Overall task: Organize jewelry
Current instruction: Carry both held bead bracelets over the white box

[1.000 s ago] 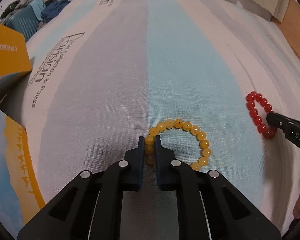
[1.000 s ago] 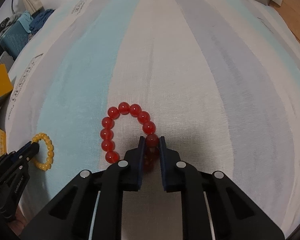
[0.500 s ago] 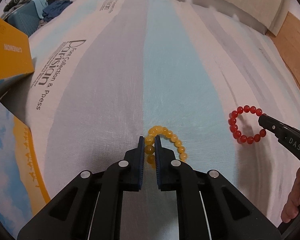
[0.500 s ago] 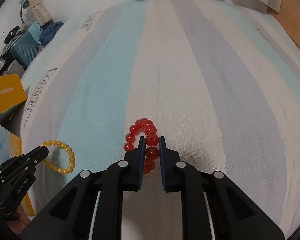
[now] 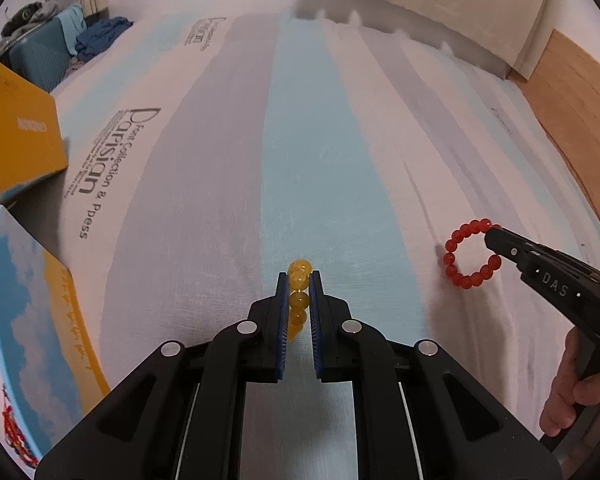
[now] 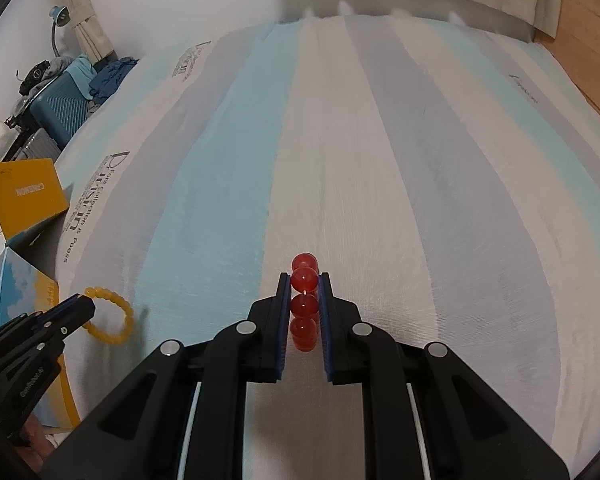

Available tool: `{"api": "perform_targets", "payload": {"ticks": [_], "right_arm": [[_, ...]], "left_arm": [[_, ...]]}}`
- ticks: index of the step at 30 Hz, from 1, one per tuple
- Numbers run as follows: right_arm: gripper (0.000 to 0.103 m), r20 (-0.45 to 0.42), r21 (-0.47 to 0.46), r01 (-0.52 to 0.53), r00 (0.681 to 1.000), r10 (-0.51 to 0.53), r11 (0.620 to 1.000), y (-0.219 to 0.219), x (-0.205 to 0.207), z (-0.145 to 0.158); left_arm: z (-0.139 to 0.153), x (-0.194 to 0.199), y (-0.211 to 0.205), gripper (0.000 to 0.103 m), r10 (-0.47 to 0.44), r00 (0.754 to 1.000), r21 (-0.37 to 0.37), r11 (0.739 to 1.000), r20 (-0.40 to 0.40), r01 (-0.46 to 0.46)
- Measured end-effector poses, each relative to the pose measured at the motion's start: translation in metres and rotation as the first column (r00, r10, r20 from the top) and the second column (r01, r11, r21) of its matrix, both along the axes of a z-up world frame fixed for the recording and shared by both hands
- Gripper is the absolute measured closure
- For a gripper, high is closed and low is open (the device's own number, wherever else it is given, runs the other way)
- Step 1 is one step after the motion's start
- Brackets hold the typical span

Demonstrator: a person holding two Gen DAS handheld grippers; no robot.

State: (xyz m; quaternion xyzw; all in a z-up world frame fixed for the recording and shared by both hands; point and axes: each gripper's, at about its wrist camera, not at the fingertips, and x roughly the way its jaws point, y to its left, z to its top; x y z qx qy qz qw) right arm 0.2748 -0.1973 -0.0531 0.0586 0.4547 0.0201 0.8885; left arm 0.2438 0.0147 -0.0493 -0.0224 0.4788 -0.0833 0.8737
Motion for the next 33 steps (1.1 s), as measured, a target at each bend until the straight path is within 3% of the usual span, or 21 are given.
{"api": "perform_targets", "payload": {"ticks": [18,33], "right_arm": [[0.09,0.094,-0.028,-0.065,0.993,0.067,0.998,0.03,-0.033,0.051],[0.09,0.164,-0.039,-0.187,0.968,0.191,0.982,0.093,-0.062,0.091]], "left_arm": [[0.04,-0.027,0.021,0.094,0.022,0.999,-0.013,1.0,0.023,-0.021],[0.091,-0.058,0.063,0.094,0.078,0.991,-0.052,0.996,0.105,-0.073]]}}
